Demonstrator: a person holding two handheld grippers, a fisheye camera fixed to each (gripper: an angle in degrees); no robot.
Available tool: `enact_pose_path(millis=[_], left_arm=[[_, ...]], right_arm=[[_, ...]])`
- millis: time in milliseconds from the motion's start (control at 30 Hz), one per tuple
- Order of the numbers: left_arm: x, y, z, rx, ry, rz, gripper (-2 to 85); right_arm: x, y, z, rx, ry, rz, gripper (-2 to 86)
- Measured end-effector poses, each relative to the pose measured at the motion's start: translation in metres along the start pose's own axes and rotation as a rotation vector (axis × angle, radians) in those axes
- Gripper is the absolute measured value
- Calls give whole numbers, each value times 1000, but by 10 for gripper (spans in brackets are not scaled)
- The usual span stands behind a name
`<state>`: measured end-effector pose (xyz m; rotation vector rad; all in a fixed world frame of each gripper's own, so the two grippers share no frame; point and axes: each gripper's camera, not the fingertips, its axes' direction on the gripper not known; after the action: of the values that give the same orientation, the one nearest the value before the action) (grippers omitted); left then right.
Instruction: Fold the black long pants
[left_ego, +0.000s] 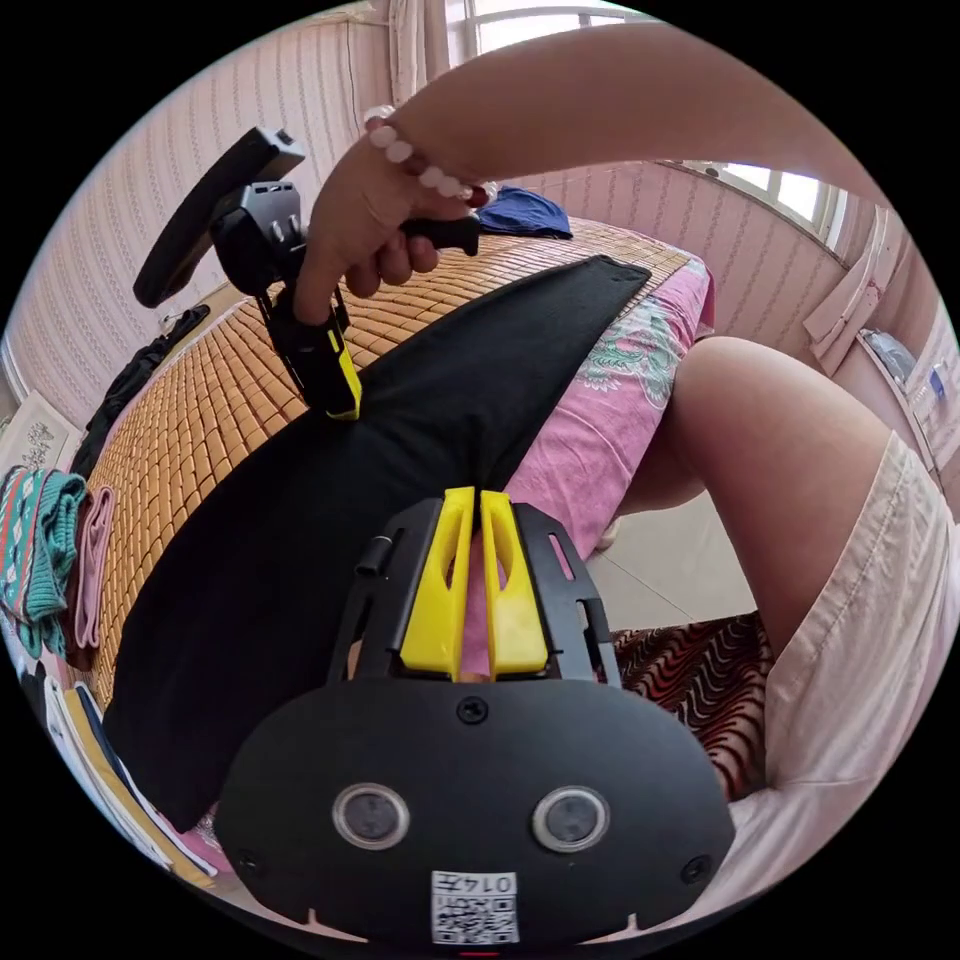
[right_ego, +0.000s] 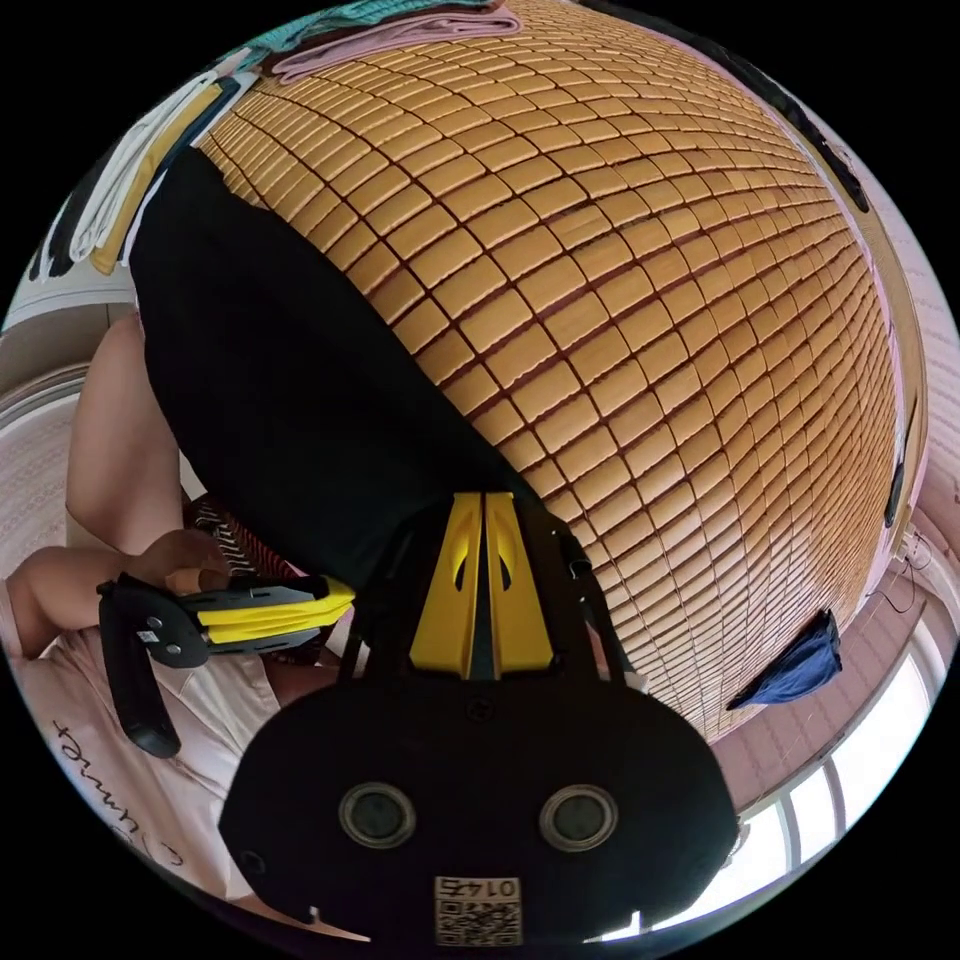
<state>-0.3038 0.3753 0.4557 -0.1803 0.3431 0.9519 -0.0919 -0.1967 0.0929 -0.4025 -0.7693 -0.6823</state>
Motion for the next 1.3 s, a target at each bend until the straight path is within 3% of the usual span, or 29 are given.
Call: enact_pose_path(millis=[367,533,733,833,900,1000,1067,1167,1300], left_arm=[[-11,14,18,67,108,-129,-10],[7,9,41,-12,46,-40,-10],[0,7,55,-11,120,-90,-10],[-1,8,49,13,136,-126,-7],[-1,10,34,37,159,-144,-4],[2,7,22,54,163,-125,9],[3,-1,22,45,163,-109,27],[4,-26,30,54,196,-83,67],[16,-73,58,32,248,-7,77]], right_arm=[[-13,-49,21,-215,134,-3,-5],[19,-39,11,-208,46,51,-7],[59,-3,-13,-146,-10,82,-9],[87,45,-32,18,-70,134,-9],[108,96,-44,221,-147,186,-9],[155,206,-62,562,-418,269,-7],[196,316,-63,821,-545,461,2],[236,461,-43,1054,-538,754,56],[274,587,-22,1100,-383,1098,82]])
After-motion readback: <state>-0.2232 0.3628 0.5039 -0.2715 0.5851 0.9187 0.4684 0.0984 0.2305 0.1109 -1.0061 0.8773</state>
